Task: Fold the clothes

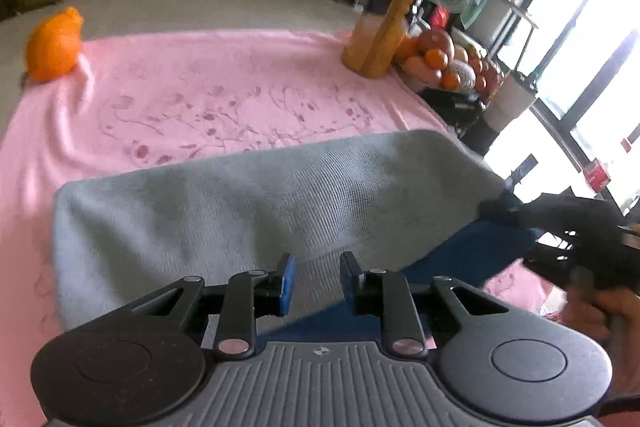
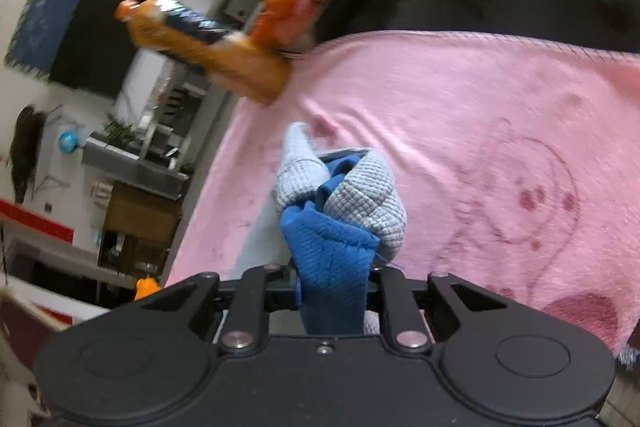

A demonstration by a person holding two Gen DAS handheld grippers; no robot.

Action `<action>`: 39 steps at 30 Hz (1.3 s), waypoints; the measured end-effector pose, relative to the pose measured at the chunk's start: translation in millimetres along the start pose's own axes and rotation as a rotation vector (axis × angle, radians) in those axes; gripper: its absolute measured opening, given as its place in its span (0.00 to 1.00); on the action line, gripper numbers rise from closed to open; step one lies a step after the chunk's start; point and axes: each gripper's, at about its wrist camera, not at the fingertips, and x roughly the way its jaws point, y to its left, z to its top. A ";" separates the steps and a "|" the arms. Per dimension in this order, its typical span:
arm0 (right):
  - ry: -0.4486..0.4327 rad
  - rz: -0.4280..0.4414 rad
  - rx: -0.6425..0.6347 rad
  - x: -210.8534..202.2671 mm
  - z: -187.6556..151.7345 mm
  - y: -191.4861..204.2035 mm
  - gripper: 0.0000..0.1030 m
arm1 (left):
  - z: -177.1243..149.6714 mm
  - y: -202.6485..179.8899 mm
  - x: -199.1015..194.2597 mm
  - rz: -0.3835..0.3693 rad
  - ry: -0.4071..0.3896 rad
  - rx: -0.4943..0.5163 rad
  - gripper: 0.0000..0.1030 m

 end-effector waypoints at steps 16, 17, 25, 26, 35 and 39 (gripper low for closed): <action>0.121 -0.159 -0.372 -8.4 -7.7 124.8 0.10 | -13.1 10.8 -29.6 -0.126 -0.065 -0.024 0.22; 0.121 -0.176 -0.386 -2.5 -8.2 123.1 0.10 | -13.7 11.5 -21.7 -0.094 -0.040 -0.028 0.22; 0.136 -0.174 -0.208 5.5 -7.7 52.9 0.14 | -21.1 -3.6 6.9 -0.014 0.036 0.015 0.23; 0.132 -0.158 -0.172 2.8 -6.3 42.5 0.14 | -19.3 -4.2 10.0 -0.012 0.038 0.017 0.23; 0.123 -0.075 -0.023 -6.5 -1.9 -34.4 0.49 | -26.4 -4.4 15.4 -0.008 0.058 -0.001 0.24; 0.137 -0.003 -0.027 7.4 0.3 -47.7 0.63 | -27.0 -2.1 18.5 -0.010 0.064 -0.013 0.24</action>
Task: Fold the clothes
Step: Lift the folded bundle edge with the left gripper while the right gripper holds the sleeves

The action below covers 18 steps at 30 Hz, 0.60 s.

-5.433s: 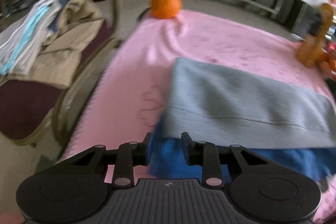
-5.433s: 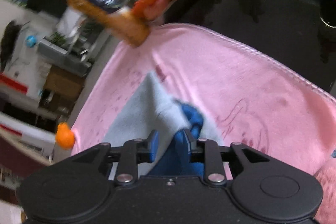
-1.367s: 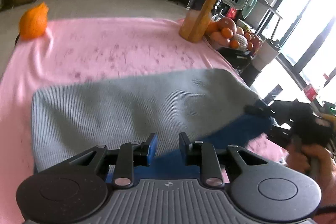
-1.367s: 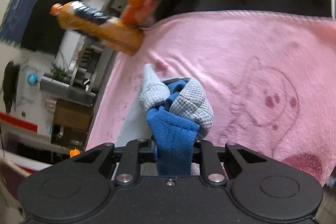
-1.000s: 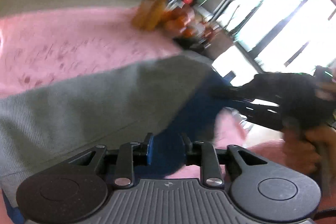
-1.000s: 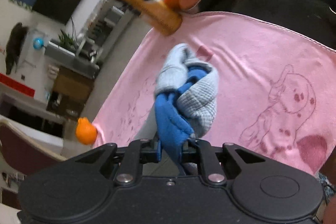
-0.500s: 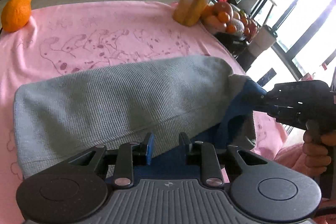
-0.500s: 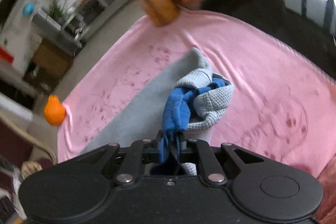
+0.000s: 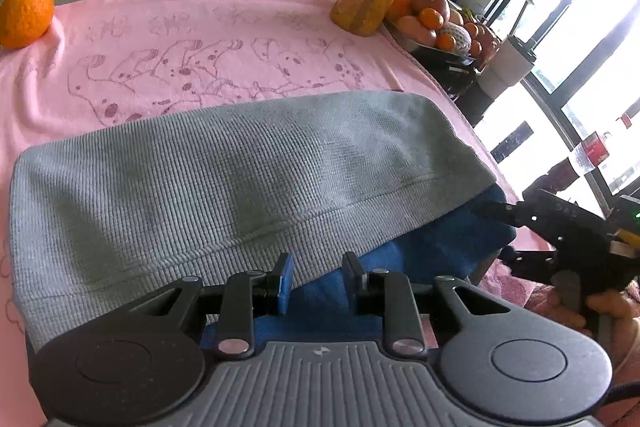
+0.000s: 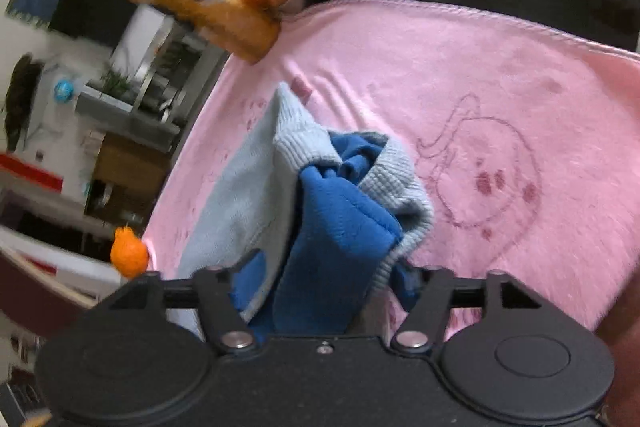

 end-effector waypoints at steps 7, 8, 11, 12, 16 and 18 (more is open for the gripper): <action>-0.038 0.133 0.162 26.9 6.7 -18.4 0.54 | 1.7 -0.3 1.5 -0.029 -0.004 0.010 0.23; -0.049 0.137 0.189 28.6 6.7 -19.7 0.54 | 3.0 -0.3 1.6 -0.050 -0.009 0.016 0.22; -0.055 0.096 0.227 31.5 6.7 -24.1 0.27 | 12.1 -5.5 11.6 -0.106 -0.027 0.056 0.19; -0.054 0.079 0.226 32.2 6.5 -24.5 0.22 | 14.1 -8.4 18.0 -0.112 -0.025 0.079 0.19; -0.060 0.026 0.145 32.7 6.1 -11.9 0.21 | 12.6 -16.6 58.5 -0.017 0.097 0.146 0.22; -0.056 -0.025 0.082 32.3 6.8 -0.4 0.20 | 14.3 -20.1 58.7 0.003 0.110 0.158 0.21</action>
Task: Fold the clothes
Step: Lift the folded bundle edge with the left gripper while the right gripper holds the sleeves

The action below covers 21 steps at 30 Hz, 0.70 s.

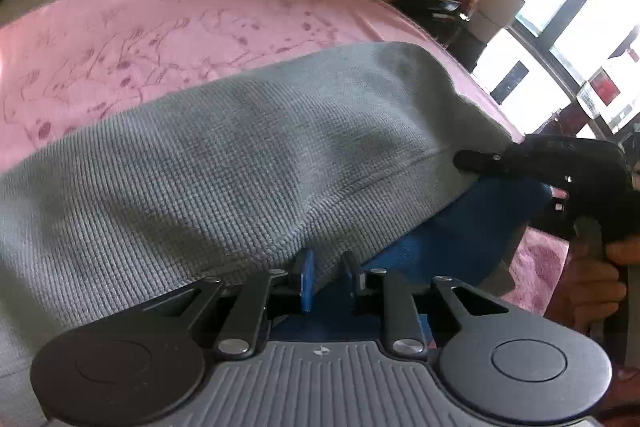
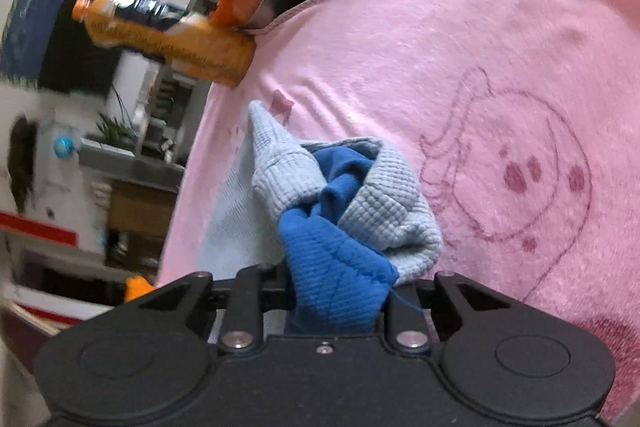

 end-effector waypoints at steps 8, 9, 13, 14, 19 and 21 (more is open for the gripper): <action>-0.017 -0.175 -0.376 -22.5 -8.8 106.9 0.12 | -16.1 -19.2 -32.7 -0.080 -0.004 0.095 0.15; -0.016 -0.183 -0.413 -25.2 -11.7 121.4 0.12 | -19.1 -21.8 -36.3 -0.094 -0.010 0.113 0.17; -0.004 -0.206 -0.553 -23.4 -23.7 172.3 0.12 | -24.3 -13.4 -13.1 -0.076 0.070 0.074 0.23; 0.006 -0.217 -0.591 -20.7 -28.0 181.3 0.12 | -24.2 -12.1 -10.6 -0.075 0.079 0.066 0.23; 0.016 -0.266 -0.739 -15.2 -45.4 207.1 0.12 | -22.7 -15.1 -45.7 -0.068 -0.012 0.096 0.20; 0.020 -0.260 -0.772 -15.6 -45.2 216.6 0.12 | -21.5 -7.6 -78.6 -0.101 -0.111 0.084 0.20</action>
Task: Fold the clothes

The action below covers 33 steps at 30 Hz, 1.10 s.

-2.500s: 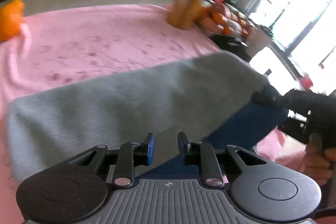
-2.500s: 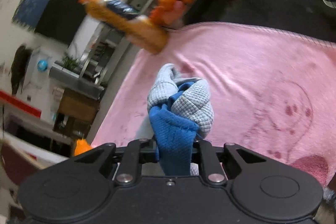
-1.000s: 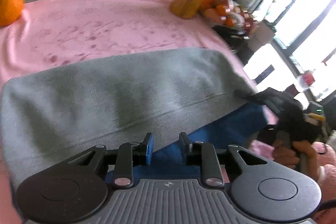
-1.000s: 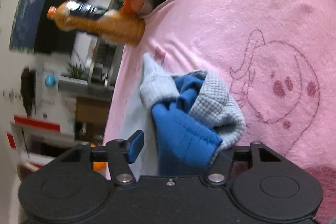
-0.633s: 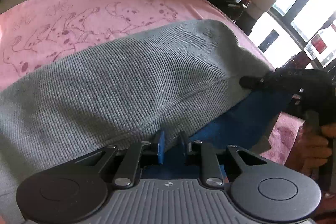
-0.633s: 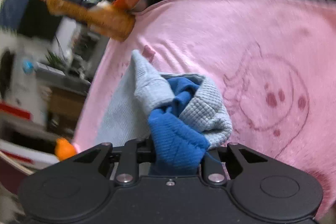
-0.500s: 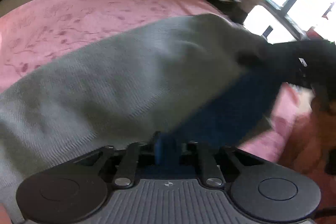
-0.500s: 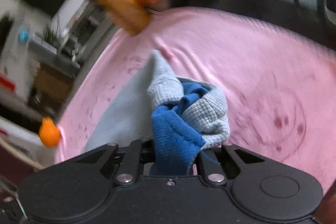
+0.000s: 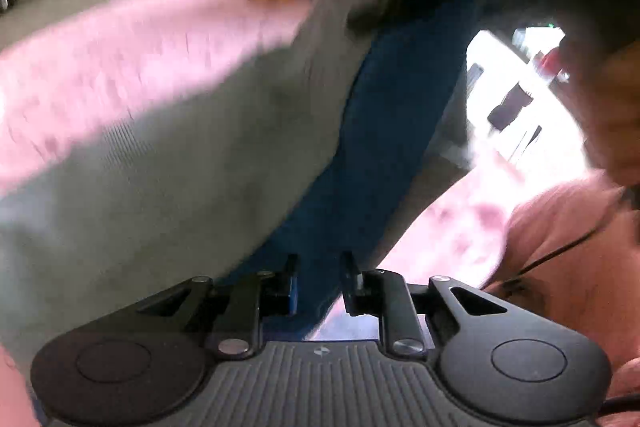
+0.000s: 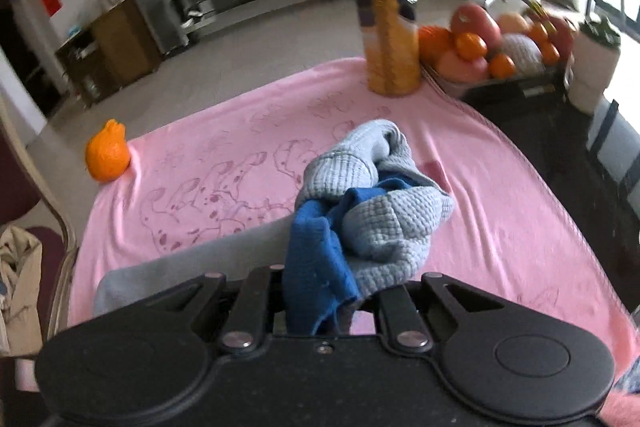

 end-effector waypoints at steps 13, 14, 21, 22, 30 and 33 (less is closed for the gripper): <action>-0.132 0.195 0.028 10.7 -29.5 -42.6 0.12 | 93.6 89.0 15.9 0.049 -0.037 -0.211 0.17; -0.148 0.219 0.052 10.0 -32.2 -50.6 0.12 | 99.1 92.1 25.0 0.042 -0.017 -0.208 0.17; -0.157 0.288 0.123 0.6 -33.0 -66.3 0.11 | 112.8 108.0 117.5 0.127 0.207 -0.160 0.18; -0.153 0.292 0.113 0.4 -34.1 -64.9 0.11 | 112.4 108.3 122.4 0.136 0.213 -0.153 0.18; -0.148 0.283 0.087 1.1 -37.5 -59.0 0.12 | 124.9 104.9 99.0 0.199 0.128 -0.046 0.17; -0.151 0.279 0.083 1.3 -38.1 -56.5 0.12 | 122.6 114.2 122.4 0.235 0.189 -0.062 0.20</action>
